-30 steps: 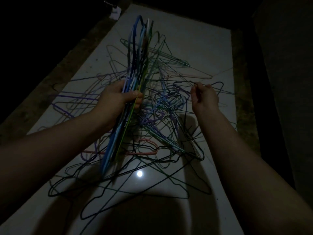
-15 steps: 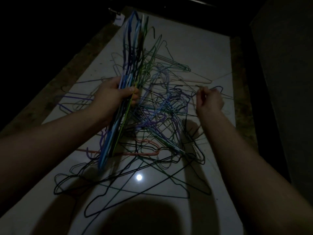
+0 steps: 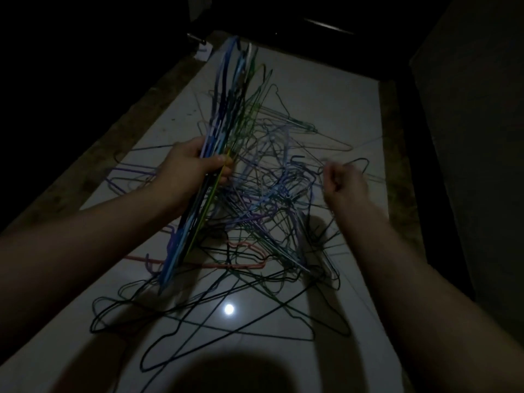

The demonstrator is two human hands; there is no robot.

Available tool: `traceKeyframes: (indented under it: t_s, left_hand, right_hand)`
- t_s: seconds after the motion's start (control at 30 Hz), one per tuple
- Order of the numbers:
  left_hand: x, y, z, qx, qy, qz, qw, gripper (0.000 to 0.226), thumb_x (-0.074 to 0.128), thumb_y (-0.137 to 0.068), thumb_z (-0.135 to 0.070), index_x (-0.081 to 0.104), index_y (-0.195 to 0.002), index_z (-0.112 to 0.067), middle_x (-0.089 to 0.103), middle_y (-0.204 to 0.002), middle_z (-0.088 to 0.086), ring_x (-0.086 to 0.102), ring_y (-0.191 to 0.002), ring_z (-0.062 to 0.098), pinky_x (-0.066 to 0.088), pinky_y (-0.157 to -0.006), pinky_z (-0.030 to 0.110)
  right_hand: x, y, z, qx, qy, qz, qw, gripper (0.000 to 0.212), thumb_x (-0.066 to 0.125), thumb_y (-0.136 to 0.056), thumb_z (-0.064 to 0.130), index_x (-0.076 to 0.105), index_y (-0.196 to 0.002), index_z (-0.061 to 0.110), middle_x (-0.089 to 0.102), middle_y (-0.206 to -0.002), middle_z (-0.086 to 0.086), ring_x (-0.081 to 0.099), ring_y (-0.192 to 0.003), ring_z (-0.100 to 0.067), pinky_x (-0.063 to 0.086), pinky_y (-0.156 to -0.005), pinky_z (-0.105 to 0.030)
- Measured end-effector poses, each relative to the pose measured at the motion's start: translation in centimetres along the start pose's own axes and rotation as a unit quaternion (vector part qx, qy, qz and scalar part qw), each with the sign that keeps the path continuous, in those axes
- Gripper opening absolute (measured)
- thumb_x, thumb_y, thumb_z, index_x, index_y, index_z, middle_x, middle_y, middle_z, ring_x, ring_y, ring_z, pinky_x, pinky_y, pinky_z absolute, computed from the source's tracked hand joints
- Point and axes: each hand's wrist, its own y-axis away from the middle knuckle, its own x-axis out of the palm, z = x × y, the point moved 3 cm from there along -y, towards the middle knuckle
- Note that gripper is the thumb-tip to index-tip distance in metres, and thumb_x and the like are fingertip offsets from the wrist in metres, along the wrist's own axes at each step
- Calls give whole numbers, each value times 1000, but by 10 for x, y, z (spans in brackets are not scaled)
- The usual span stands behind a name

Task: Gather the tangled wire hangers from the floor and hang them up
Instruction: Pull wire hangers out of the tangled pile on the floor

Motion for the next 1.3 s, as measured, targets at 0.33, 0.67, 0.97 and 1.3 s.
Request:
traceKeyframes:
  t_s: [0.33,0.67,0.97,1.3]
  left_hand:
    - [5,5,-3,11,-2,15,1000,20,47,-93,3,56,-85,-13,59,-73,5,58,-51,3,50,-52,16]
    - [3,2,6,-5,-6,9,1000,23,48,-93,1,58,-84,-18,63,-78,4,62,-56,2,53,-58,16]
    - [-2,-6,20,-19,-22,4,1000,16,48,-93,1,55,-105,-8,63,-81,5,62,-56,1,53,-58,14]
    - [-10,-13,33,-41,-11,-17,999,16,48,-93,2,56,-101,-8,62,-79,6,61,-55,2,52,-58,17]
  right_hand:
    - [-38,-10,-53,-142,736,96,655,29,48,-97,22,68,-97,0,66,-91,-14,54,-75,-22,37,-65,-24]
    - [-17,-9,-69,-134,834,184,503,36,52,-93,13,43,-59,6,42,-60,-11,37,-53,-20,35,-57,-27]
    - [-14,-25,-91,-1,831,192,522,32,59,-91,24,51,-63,11,46,-64,-6,45,-58,-18,40,-57,-28]
    - [-13,-57,-102,7,742,139,656,22,61,-86,9,70,-102,-3,69,-95,-20,65,-81,-28,57,-80,-36]
